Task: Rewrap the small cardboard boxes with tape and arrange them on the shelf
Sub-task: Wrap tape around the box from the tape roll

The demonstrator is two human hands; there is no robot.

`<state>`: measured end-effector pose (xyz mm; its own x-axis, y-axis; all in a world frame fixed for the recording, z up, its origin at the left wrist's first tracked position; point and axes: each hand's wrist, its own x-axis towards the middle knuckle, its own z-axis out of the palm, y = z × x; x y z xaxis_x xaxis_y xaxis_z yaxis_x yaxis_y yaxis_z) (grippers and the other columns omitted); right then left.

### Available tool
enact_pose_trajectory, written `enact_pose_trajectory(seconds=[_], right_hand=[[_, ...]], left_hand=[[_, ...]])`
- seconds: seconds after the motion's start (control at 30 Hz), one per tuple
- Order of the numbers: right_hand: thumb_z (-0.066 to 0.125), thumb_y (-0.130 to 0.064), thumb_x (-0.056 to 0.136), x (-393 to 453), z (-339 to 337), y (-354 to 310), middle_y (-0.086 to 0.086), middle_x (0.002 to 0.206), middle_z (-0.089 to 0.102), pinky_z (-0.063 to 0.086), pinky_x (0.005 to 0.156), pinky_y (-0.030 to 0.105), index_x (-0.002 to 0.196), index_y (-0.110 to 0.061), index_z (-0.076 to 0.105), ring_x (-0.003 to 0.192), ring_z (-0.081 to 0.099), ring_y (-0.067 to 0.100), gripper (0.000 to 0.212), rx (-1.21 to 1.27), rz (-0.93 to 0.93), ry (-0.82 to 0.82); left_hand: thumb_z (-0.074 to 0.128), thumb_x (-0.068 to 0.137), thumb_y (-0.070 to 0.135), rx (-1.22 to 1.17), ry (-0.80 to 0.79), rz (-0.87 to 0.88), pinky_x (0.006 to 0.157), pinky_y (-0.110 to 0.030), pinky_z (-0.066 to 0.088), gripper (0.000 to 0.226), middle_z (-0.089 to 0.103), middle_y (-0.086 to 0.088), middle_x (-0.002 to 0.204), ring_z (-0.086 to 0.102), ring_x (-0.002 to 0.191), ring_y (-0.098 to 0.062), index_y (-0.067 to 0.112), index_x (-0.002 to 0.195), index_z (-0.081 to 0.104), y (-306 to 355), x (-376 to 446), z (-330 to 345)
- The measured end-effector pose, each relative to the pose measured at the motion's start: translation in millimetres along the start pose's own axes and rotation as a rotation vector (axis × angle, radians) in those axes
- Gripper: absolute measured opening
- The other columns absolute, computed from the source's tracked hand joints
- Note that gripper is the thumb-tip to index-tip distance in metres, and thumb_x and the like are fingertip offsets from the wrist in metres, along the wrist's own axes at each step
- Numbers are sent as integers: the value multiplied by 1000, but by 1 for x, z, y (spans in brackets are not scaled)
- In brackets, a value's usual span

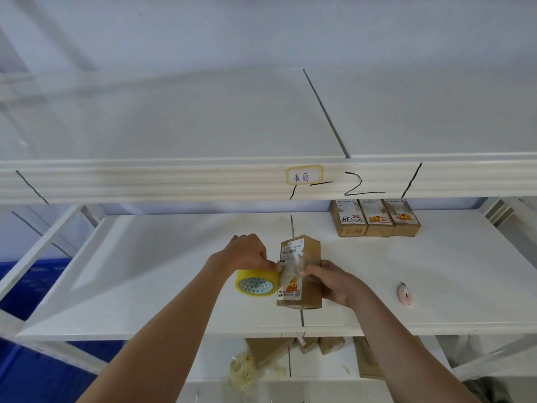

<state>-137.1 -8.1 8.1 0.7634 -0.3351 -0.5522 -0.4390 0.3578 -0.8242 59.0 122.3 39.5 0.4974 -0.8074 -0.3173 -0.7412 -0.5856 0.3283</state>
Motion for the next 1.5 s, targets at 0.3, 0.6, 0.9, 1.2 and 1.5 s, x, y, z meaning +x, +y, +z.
enact_pose_trajectory(seconds=[0.3, 0.6, 0.9, 1.2, 1.5], right_hand=[[65, -15, 91, 1, -8, -3, 12, 111, 75, 57, 90, 39, 124, -10, 63, 110, 69, 29, 34, -43, 14, 28], [66, -20, 92, -4, -11, -7, 11, 111, 76, 55, 97, 41, 123, -11, 64, 112, 68, 29, 33, -70, 34, 16], [66, -15, 91, -6, -11, -7, 13, 114, 74, 57, 88, 37, 126, -13, 60, 112, 67, 30, 36, -39, 10, 34], [64, -13, 91, -5, -2, -1, 12, 114, 74, 57, 87, 38, 128, -14, 60, 112, 67, 30, 36, -23, 13, 6], [57, -6, 94, -8, 5, -12, 11, 103, 76, 56, 89, 40, 117, -14, 63, 100, 70, 27, 26, 37, -16, -24]], left_hand=[[72, 82, 61, -238, -161, 71, 60, -23, 31, 44, 50, 4, 65, 44, 64, -13, 21, 67, 64, -10, -11, -8], [78, 83, 50, -375, -258, 42, 62, -25, 27, 45, 42, 7, 63, 37, 64, -12, 23, 61, 51, -18, -15, -11], [75, 82, 57, -414, -229, 53, 68, -27, 31, 42, 47, 7, 67, 42, 70, -13, 24, 61, 59, -30, -14, -16], [77, 77, 63, -258, -213, 1, 66, -26, 37, 40, 56, 6, 73, 49, 71, -12, 25, 67, 66, -29, -3, -7], [73, 68, 76, -78, -59, -77, 68, -29, 37, 55, 60, 2, 75, 52, 82, -20, 21, 70, 70, -30, 2, 11]])
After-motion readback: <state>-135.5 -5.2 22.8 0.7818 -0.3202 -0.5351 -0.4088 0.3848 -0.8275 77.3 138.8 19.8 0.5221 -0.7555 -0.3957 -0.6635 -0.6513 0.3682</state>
